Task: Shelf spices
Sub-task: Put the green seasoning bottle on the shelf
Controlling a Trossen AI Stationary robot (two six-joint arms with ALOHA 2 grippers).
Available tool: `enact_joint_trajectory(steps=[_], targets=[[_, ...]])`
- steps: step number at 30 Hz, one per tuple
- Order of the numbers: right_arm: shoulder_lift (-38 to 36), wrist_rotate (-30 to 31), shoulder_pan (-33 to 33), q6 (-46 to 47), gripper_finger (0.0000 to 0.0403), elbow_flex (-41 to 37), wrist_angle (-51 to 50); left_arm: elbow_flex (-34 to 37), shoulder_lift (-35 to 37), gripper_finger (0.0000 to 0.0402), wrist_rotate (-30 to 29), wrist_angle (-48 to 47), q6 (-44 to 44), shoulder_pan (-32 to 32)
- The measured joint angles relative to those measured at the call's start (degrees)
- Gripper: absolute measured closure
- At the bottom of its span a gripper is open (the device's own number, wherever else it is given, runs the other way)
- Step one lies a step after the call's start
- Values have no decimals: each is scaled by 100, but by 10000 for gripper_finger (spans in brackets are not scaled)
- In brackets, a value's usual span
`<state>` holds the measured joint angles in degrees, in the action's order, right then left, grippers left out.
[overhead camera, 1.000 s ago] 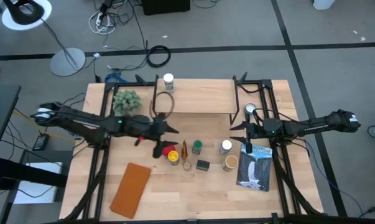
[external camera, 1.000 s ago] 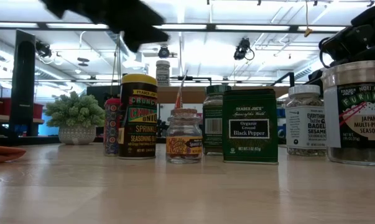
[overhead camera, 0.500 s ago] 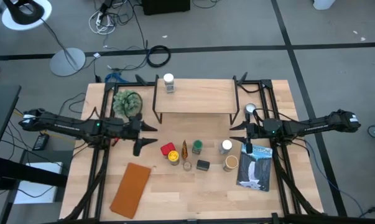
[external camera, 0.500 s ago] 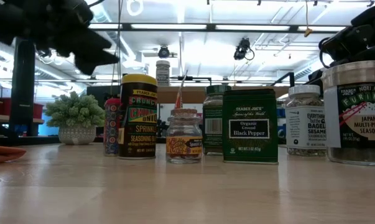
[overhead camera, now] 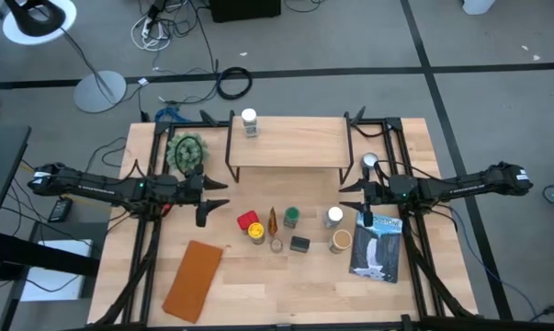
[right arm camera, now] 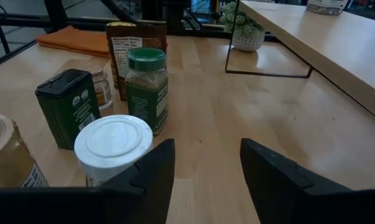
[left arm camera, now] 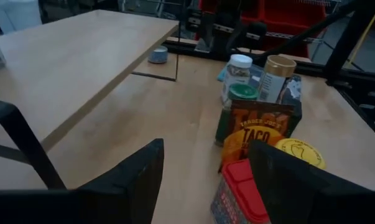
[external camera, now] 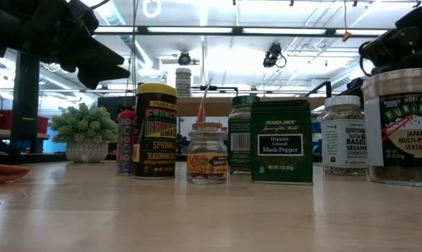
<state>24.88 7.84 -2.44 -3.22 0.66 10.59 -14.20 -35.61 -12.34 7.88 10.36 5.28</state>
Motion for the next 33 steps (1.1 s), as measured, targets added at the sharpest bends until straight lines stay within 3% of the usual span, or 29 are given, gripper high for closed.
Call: enact_joint_trajectory(steps=[12,25,33], targets=[[0,-18,5,22,221,0,34,0,-1,163,2,-1,-110,0],[0,-61,-18,976,228,-1,530,-2,-3,163,0,205,38,0],[105,548,-158,1052,239,247,665,-2,-5,163,-1,198,32,0]])
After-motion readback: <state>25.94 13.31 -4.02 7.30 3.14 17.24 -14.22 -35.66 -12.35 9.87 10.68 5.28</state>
